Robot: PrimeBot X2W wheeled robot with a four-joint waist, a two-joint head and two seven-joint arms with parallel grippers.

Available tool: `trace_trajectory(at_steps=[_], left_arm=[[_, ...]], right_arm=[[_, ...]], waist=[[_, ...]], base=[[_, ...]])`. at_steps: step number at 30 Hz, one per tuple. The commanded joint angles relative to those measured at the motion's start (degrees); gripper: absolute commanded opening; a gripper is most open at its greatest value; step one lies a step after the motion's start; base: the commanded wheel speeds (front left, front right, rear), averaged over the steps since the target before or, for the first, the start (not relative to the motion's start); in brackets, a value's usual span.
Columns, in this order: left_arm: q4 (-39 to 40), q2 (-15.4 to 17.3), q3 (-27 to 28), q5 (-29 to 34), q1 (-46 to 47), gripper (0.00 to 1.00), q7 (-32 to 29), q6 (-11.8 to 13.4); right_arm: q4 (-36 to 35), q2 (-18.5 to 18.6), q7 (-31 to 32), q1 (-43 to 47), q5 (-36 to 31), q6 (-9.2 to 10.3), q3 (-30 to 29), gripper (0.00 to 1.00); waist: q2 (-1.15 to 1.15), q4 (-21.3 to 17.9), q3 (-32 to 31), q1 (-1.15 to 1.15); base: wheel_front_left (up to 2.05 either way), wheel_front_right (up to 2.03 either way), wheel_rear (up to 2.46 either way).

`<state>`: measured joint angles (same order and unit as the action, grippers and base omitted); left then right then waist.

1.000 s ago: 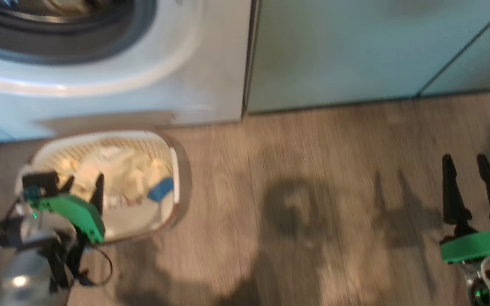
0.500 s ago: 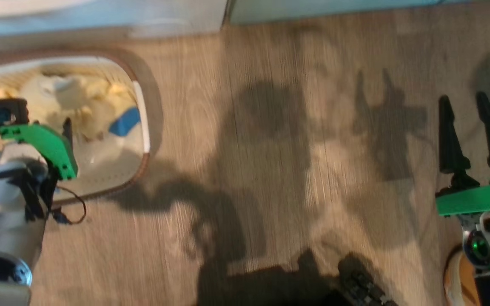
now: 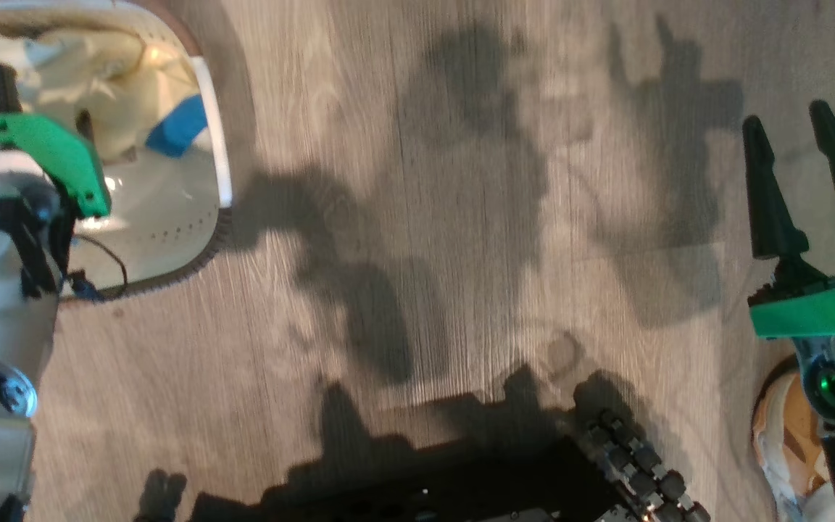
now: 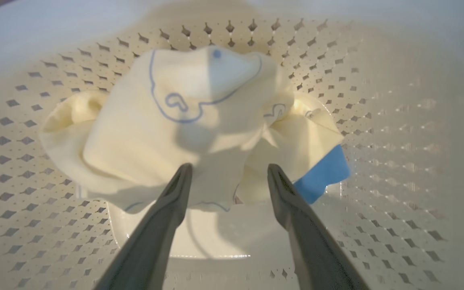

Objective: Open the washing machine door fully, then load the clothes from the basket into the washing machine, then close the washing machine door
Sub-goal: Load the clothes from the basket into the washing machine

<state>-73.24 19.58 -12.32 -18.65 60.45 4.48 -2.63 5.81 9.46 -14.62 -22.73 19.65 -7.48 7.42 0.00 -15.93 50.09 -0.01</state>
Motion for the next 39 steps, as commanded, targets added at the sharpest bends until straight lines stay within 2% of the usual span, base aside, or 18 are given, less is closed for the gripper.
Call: trace_trajectory(at_steps=[1, 5, 13, 18, 19, 20, 21, 29, 34, 39], left_arm=[[0.15, 3.10, 0.62, 0.39, 0.19, 1.00, 0.18, 0.60], [-0.12, 3.55, -0.03, 0.78, 2.45, 1.00, -0.23, 1.34], [-0.47, 5.65, -0.12, 0.78, 6.35, 1.00, -1.16, 5.05], [-0.58, 6.50, -0.15, 0.46, 7.33, 1.00, -1.64, 6.04], [-0.59, 6.62, -0.21, 0.44, 7.45, 0.66, -1.56, 6.10], [-0.61, 6.71, -0.20, 0.34, 7.56, 0.21, -1.40, 6.11], [-0.62, 6.79, -0.22, 0.24, 7.61, 0.00, -1.26, 6.05], [-0.67, 4.97, 0.00, -1.58, 5.62, 0.00, 2.26, 3.24], [-0.69, 3.08, 0.34, -3.30, 1.20, 0.00, 4.95, -0.55], [-0.70, 1.24, 0.47, -4.74, -2.71, 0.00, 7.38, -3.06]], right_arm=[[-1.66, 1.57, -0.38, 1.04, -0.16, -0.01, 1.01, 1.00], [-1.98, 1.95, -0.38, 0.31, -0.21, -0.01, 1.07, 1.00], [-3.00, 2.31, -0.38, -0.52, -0.22, -0.01, 0.60, 1.00], [-3.06, 2.00, -0.38, -1.20, -0.32, -0.01, 1.00, 1.00], [-3.05, 1.94, -0.38, -1.34, -0.32, -0.01, 1.15, 1.00], [-3.07, 1.87, -0.38, -1.47, -0.33, -0.01, 1.28, 1.00], [-3.07, 1.82, -0.38, -1.58, -0.33, -0.01, 1.36, 1.00], [-1.98, 1.11, -0.38, -1.09, -0.50, -0.01, 0.21, 1.00], [-1.25, 0.60, -0.38, -0.06, -0.52, -0.01, -0.43, 1.00], [-0.53, 0.49, -0.38, 1.28, -0.48, -0.01, -0.72, 1.00]], waist=[[0.00, 0.02, 1.78, 0.01], [0.00, -0.29, 4.23, 0.01], [0.00, -0.68, 8.10, 0.01], [0.00, -0.93, 9.13, 0.01], [0.00, -1.02, 9.22, 0.01], [0.00, -1.12, 9.28, 0.01], [0.00, -1.21, 9.28, 0.01], [0.00, -0.56, 5.84, 0.01], [0.00, 0.63, 0.74, 0.01], [0.00, 1.88, -4.37, 0.01]], base=[[0.00, 0.00, 0.00], [0.00, 0.00, 0.00], [0.00, 0.00, 0.00], [0.00, 0.00, 0.00], [0.00, 0.00, 0.00], [0.00, 0.00, 0.00], [0.00, 0.00, 0.00], [0.00, 0.00, 0.00], [0.00, 0.00, 0.00], [0.00, 0.00, 0.00]])
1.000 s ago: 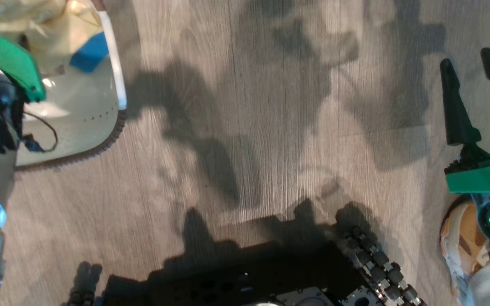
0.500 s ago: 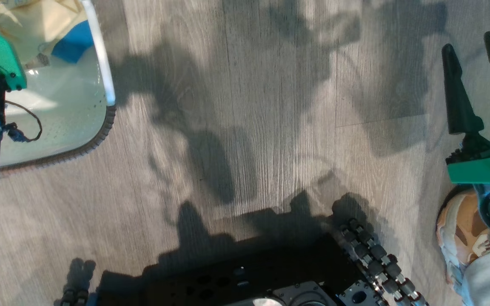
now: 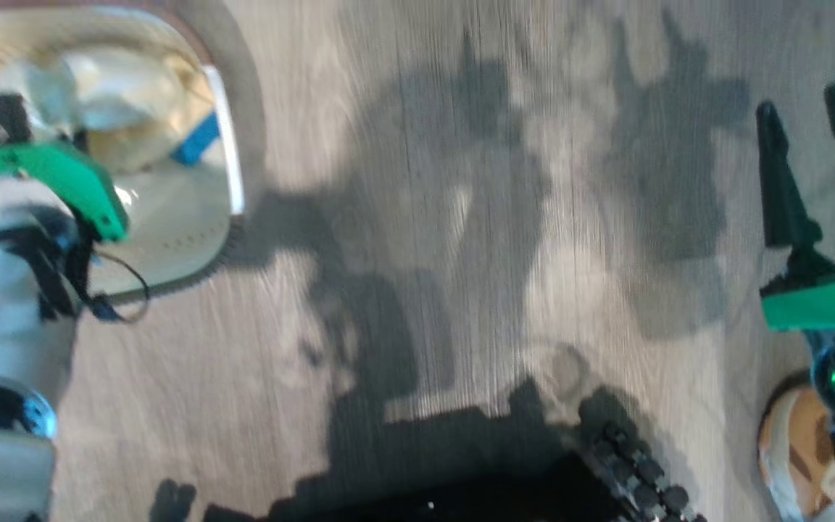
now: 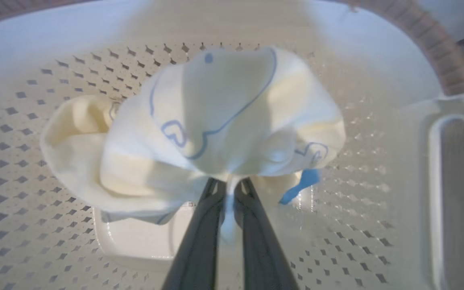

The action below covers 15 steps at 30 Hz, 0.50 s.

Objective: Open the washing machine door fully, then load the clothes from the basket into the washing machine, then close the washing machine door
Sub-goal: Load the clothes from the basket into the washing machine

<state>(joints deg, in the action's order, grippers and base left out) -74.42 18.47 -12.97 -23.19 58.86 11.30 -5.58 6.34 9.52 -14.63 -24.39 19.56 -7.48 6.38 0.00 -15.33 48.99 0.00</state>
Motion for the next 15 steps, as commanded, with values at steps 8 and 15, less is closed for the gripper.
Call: trace_trajectory(at_steps=[8, 15], left_arm=[[2.20, -0.19, 1.54, -3.50, -8.45, 0.00, 3.27, -1.80], [11.36, -1.16, 0.58, -7.46, -16.20, 0.00, 3.67, -1.89]], right_arm=[[0.62, 1.14, -0.37, 6.60, -0.28, -0.01, 0.61, 1.00], [1.43, 1.81, -0.37, 10.62, -0.02, -0.01, 0.38, 1.00]], waist=[[0.00, 3.99, -13.92, 0.00], [0.00, 6.02, -22.10, 0.00]], base=[[0.00, 0.00, 0.00], [0.00, 0.00, 0.00]])
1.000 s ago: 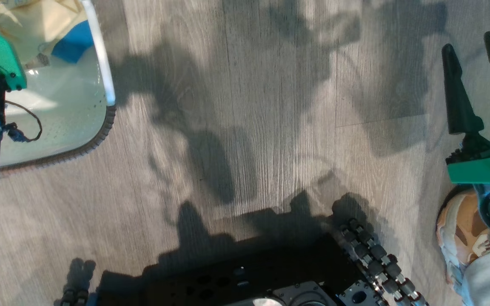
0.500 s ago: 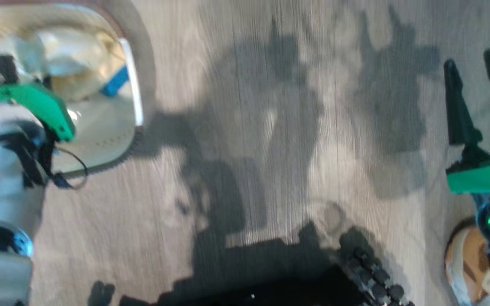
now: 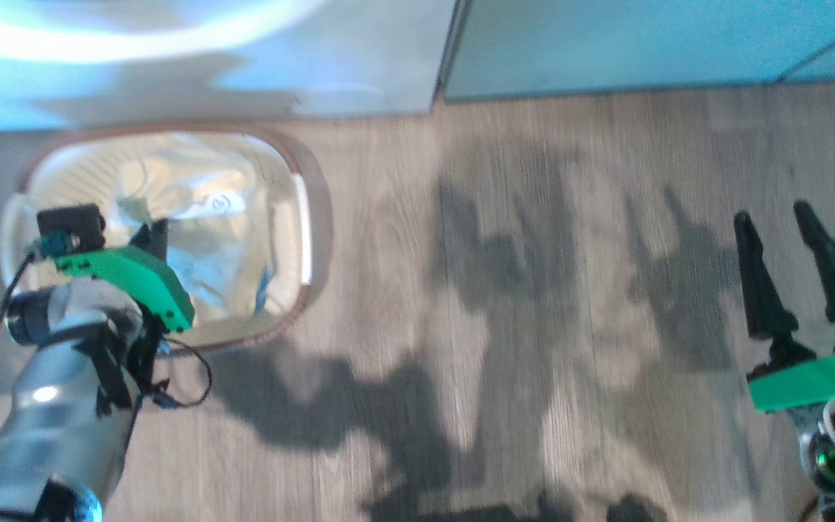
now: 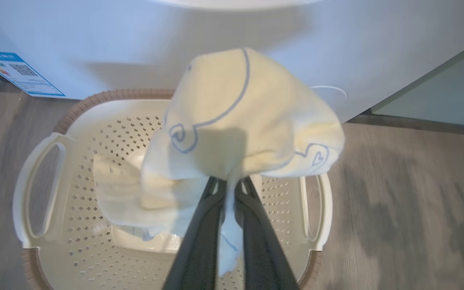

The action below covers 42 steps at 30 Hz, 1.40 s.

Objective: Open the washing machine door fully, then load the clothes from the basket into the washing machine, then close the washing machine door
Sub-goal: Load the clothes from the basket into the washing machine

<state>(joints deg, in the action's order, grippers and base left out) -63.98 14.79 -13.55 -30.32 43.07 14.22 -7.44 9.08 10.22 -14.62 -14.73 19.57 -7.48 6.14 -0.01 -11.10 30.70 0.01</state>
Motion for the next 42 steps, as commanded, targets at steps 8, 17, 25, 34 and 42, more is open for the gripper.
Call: trace_trajectory(at_steps=[8, 17, 25, 34, 42], left_arm=[[14.18, 4.35, 3.45, -1.50, -10.31, 0.00, 0.76, -0.03], [28.02, 4.15, 8.89, 0.17, -20.88, 0.00, 0.77, -0.04], [38.93, 3.31, 13.01, -0.43, -27.66, 0.00, 0.77, 0.03], [45.12, 3.62, 14.86, -1.47, -32.48, 0.00, 0.57, 1.10], [48.82, 4.01, 15.94, -2.52, -37.19, 0.00, -0.08, 2.17]], right_arm=[[-0.82, 1.52, -0.38, 5.32, 0.07, -0.01, -0.26, 1.00], [-0.53, 1.51, -0.38, 9.34, 0.16, -0.01, -0.98, 1.00], [-0.66, 1.63, -0.38, 11.69, 0.27, -0.01, -1.33, 1.00], [-0.60, 1.38, -0.38, 12.61, 0.41, -0.01, -1.40, 1.00], [-0.64, 1.05, -0.38, 14.57, 0.35, -0.01, -2.86, 1.00]], waist=[[0.01, 3.16, -10.90, -0.01], [0.01, 4.26, -16.99, -0.01], [0.01, 4.81, -20.13, -0.01], [0.01, 4.35, -21.85, -0.01], [0.01, 4.72, -24.49, -0.01]], base=[[0.00, 0.00, 0.00], [0.00, 0.00, 0.00], [0.00, 0.00, 0.00], [0.00, 0.00, 0.00], [0.00, 0.00, 0.00]])
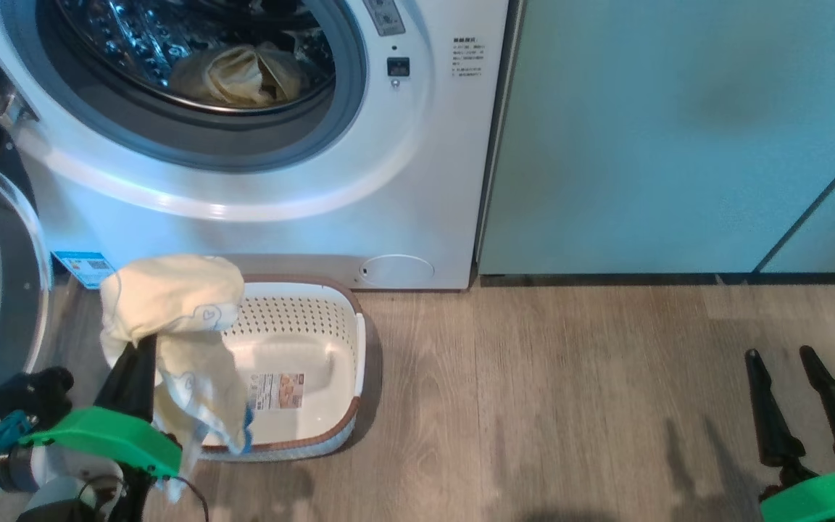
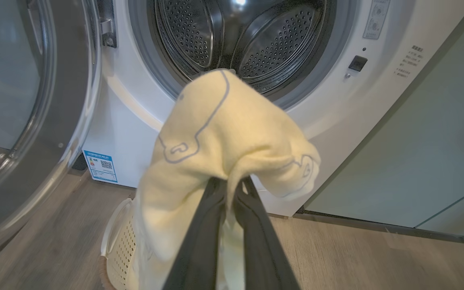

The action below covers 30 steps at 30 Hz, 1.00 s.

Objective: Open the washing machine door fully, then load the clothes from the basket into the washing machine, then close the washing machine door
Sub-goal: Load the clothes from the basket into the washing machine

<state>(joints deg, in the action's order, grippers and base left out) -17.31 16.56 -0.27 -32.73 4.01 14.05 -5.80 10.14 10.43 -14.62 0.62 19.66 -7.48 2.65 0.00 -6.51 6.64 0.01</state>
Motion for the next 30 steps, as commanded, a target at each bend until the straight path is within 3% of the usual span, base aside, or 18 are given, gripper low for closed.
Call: trace_trajectory(at_steps=[1, 17, 30], left_arm=[[2.56, 2.33, 2.72, -0.19, 1.53, 0.00, -0.01, 0.59], [6.57, 3.56, 2.87, -1.56, 2.49, 0.00, -2.23, 1.32], [4.53, 6.60, 4.50, -9.03, 23.99, 0.00, -9.28, 0.19]], right_arm=[[-1.68, 0.84, -0.38, -0.60, 0.26, -0.01, 0.47, 1.00], [-2.35, 1.04, -0.38, -0.60, 0.17, -0.01, 0.49, 1.00], [-3.03, 0.19, -0.38, -6.09, 0.40, -0.01, 1.94, 1.00]], waist=[[0.00, 0.18, -0.78, -0.01], [0.00, 0.02, -0.77, -0.01], [0.00, -3.00, 10.13, -0.01]], base=[[0.00, 0.00, 0.00], [0.00, 0.00, 0.00], [0.00, 0.00, 0.00]])
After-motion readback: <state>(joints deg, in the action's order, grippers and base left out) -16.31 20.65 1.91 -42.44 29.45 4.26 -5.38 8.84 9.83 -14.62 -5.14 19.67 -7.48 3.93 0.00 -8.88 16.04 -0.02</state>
